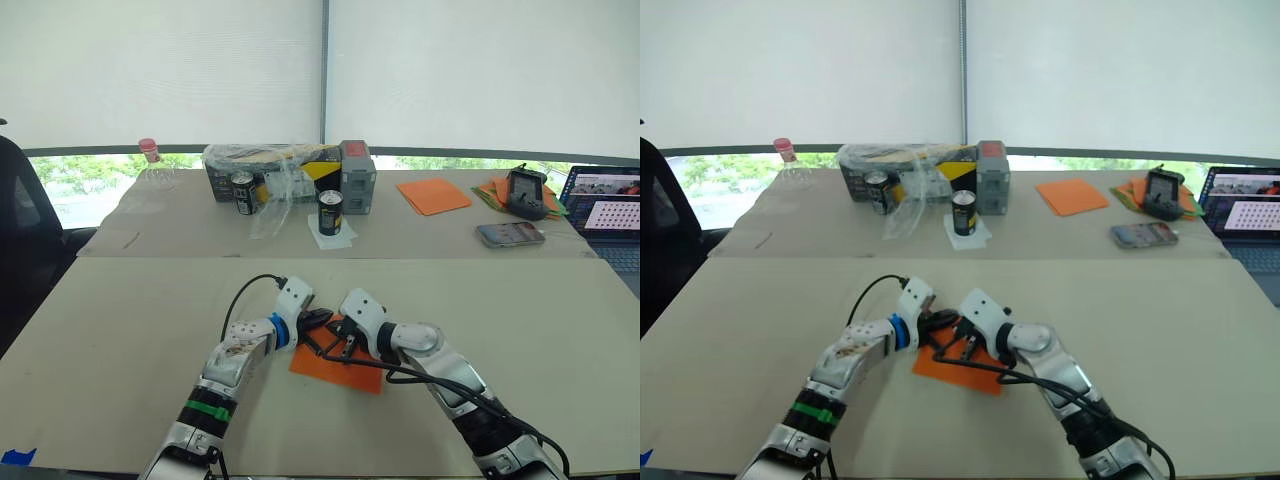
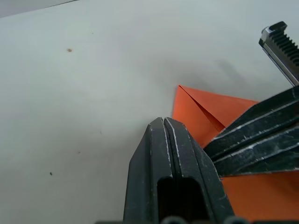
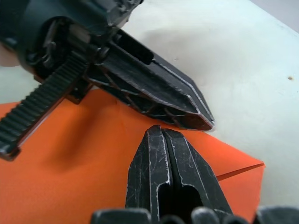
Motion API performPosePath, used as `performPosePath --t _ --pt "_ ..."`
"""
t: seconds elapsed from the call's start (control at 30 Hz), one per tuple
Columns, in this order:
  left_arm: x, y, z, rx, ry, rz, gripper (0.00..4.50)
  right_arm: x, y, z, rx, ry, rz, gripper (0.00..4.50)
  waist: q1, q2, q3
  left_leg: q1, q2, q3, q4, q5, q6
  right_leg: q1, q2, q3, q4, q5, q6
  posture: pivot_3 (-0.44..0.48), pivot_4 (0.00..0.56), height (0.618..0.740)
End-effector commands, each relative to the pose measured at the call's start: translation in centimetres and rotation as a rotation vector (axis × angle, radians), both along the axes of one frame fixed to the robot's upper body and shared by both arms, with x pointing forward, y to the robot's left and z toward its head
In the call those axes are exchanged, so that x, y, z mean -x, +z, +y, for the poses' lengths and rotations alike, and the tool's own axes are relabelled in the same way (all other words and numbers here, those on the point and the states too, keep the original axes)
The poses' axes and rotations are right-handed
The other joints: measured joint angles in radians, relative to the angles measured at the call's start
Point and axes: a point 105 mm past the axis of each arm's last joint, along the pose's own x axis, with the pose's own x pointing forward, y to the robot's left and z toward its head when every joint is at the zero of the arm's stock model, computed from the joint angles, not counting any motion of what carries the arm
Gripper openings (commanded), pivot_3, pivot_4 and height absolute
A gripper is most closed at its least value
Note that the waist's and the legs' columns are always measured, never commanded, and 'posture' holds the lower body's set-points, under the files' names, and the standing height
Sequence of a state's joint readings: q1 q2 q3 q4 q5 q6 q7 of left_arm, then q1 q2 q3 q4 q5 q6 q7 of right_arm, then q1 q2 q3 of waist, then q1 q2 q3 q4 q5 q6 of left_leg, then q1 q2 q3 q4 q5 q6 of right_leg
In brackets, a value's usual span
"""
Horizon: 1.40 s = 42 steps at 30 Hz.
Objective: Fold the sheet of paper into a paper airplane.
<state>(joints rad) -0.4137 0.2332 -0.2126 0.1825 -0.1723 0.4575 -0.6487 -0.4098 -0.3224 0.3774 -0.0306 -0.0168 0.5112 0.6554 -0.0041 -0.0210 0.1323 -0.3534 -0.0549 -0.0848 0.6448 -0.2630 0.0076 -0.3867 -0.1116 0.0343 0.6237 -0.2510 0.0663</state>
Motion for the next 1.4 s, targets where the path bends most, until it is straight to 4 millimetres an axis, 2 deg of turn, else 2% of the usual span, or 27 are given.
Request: performPosePath --t 0.03,0.27,0.47,0.5,0.6,0.67,0.73,0.83,0.93,1.03,1.13,1.3,1.4 --pt "2.3 -4.0 2.6 -0.102 0.010 0.130 0.03 0.5 -3.0 -1.4 0.069 -0.052 0.110 0.00 -0.006 0.000 0.000 0.000 0.000 0.000 0.000 0.000 0.000 0.000 0.000 0.000 0.000 0.000 0.000 0.000 0.150 0.739" --pt "4.6 -4.6 6.9 -0.176 0.025 0.151 0.03 0.3 -2.6 -1.5 0.075 -0.022 0.098 0.00 -0.012 0.001 -0.001 0.001 0.001 0.000 -0.002 -0.001 0.000 -0.001 0.000 0.000 0.000 -0.001 -0.001 0.000 0.150 0.739" --pt "4.7 -3.6 6.9 -0.135 0.034 0.131 0.03 -0.1 -0.8 -1.1 0.026 0.008 0.043 0.00 -0.011 0.001 -0.001 0.001 0.002 0.000 -0.002 -0.001 0.000 -0.001 0.000 0.000 0.000 -0.001 0.000 0.000 0.150 0.739" --pt "4.3 -2.8 6.6 -0.104 0.033 0.109 0.03 -0.4 1.0 -0.8 -0.022 0.013 0.000 0.00 -0.011 0.001 0.000 0.001 0.002 0.000 -0.002 -0.001 0.000 -0.001 0.000 0.000 0.000 -0.001 0.000 0.000 0.150 0.739" --pt "3.6 -0.9 6.2 -0.038 0.027 0.062 0.03 -0.5 4.5 -0.6 -0.106 0.027 -0.074 0.00 -0.010 0.001 0.005 -0.001 0.002 0.000 -0.002 -0.001 0.000 -0.002 0.000 0.000 0.000 -0.001 -0.001 0.000 0.150 0.739" --pt "3.1 0.6 6.0 0.007 0.012 0.033 0.03 -0.1 6.2 -1.0 -0.105 0.044 -0.107 0.00 -0.010 0.001 0.007 -0.004 0.001 0.000 -0.002 0.000 0.000 -0.005 0.000 0.001 0.001 0.000 -0.001 0.000 0.150 0.739" --pt "3.3 2.1 5.6 0.063 -0.079 0.021 0.03 0.5 7.7 -2.1 -0.062 0.053 -0.154 0.00 -0.008 0.001 0.008 -0.012 0.001 0.000 0.000 0.000 -0.001 -0.014 0.000 0.001 0.002 0.000 -0.001 0.000 0.150 0.739" --pt "2.8 2.6 6.2 0.073 -0.131 0.016 0.03 1.2 8.7 -3.5 -0.046 0.031 -0.162 0.00 -0.008 0.000 0.008 -0.023 0.000 0.000 0.002 0.001 -0.003 -0.027 0.000 0.001 0.005 0.001 -0.002 0.000 0.150 0.739" --pt "1.4 3.1 6.4 0.047 -0.164 -0.018 0.03 1.5 8.7 -6.0 0.012 -0.045 -0.141 0.00 -0.007 0.000 0.009 -0.033 0.000 0.000 0.002 0.003 -0.005 -0.037 0.000 0.000 0.006 0.002 -0.004 0.000 0.150 0.739" --pt "0.2 3.9 5.3 0.059 -0.201 -0.052 0.03 2.0 7.2 -8.8 0.079 -0.143 -0.070 0.00 0.005 -0.003 0.011 -0.034 -0.001 0.000 0.003 0.003 -0.004 -0.037 -0.001 0.000 0.006 0.002 -0.004 0.000 0.150 0.739" --pt "-0.5 4.3 3.9 0.069 -0.241 -0.073 0.03 2.8 5.4 -10.4 0.123 -0.186 0.000 0.00 0.006 -0.004 0.011 -0.036 -0.001 0.002 0.007 0.001 -0.002 -0.036 -0.001 0.000 0.005 0.002 -0.004 0.000 0.150 0.739" --pt "-0.7 4.6 2.2 0.086 -0.313 -0.089 0.03 3.3 3.8 -10.6 0.105 -0.210 0.040 0.00 -0.001 -0.005 0.013 -0.036 -0.001 0.003 0.013 0.001 -0.001 -0.036 0.000 0.001 0.008 0.003 -0.004 0.000 0.150 0.739" --pt "0.2 3.2 1.3 0.037 -0.382 -0.055 0.03 3.3 3.5 -9.9 0.041 -0.209 0.052 0.00 -0.008 -0.005 0.013 -0.036 -0.001 0.003 0.015 0.001 0.000 -0.035 0.000 0.001 0.008 0.003 -0.003 0.000 0.150 0.739"
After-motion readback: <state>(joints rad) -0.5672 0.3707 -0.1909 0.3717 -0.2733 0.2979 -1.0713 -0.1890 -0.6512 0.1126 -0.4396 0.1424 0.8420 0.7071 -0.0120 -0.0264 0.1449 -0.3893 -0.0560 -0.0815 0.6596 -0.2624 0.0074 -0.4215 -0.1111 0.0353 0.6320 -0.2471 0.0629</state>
